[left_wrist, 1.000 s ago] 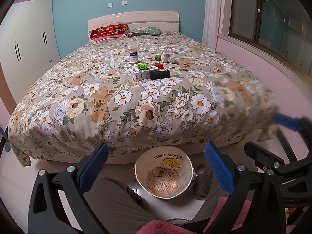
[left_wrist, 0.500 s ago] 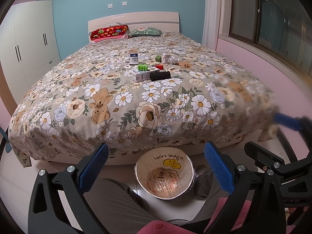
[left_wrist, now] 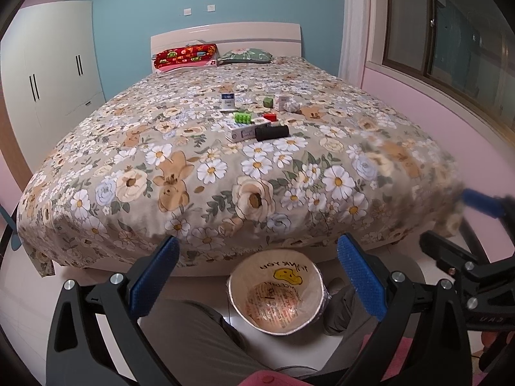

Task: Collect trash
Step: 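Reach left tool to the white yogurt cup while right tool reaches the white box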

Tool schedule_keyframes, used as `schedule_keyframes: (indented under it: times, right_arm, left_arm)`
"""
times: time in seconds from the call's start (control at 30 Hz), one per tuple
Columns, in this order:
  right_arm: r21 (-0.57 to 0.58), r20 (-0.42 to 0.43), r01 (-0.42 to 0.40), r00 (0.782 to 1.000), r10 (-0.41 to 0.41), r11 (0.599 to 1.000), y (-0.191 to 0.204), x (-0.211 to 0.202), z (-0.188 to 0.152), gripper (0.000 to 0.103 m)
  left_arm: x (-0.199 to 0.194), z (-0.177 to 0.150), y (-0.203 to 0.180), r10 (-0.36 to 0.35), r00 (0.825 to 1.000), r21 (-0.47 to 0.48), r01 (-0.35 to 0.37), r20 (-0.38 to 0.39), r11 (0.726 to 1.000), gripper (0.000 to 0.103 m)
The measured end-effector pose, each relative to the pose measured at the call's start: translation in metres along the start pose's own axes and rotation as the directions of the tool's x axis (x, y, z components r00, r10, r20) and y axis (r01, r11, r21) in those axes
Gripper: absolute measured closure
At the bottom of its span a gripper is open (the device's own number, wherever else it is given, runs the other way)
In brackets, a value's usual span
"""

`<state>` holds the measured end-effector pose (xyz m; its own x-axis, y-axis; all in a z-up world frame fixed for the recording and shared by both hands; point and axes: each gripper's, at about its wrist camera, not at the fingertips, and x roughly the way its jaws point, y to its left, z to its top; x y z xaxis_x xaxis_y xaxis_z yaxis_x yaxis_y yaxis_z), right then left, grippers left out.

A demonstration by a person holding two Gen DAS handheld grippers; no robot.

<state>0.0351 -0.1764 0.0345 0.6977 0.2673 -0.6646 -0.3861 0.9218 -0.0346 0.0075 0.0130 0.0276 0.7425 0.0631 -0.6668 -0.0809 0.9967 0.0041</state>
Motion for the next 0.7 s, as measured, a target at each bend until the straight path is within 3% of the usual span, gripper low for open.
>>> schedule_keyframes:
  times: [0.33, 0.5, 0.7]
  right_arm:
    - [-0.052, 0.036, -0.029, 0.999, 0.031, 0.998, -0.022, 0.029, 0.064, 0.006]
    - [-0.064, 0.034, -0.059, 0.998, 0.061, 0.996, -0.041, 0.062, 0.104, 0.006]
    - [-0.05, 0.023, -0.03, 0.999, 0.031, 0.998, -0.067, 0.116, 0.154, 0.006]
  left_arm:
    - [0.036, 0.058, 0.028, 0.052, 0.998, 0.002, -0.052, 0.038, 0.999, 0.003]
    - [0.08, 0.091, 0.038, 0.043, 0.999, 0.061, -0.044, 0.015, 0.997, 0.003]
    - [0.138, 0.139, 0.056, 0.05, 0.999, 0.071, -0.049, -0.011, 0.996, 0.003]
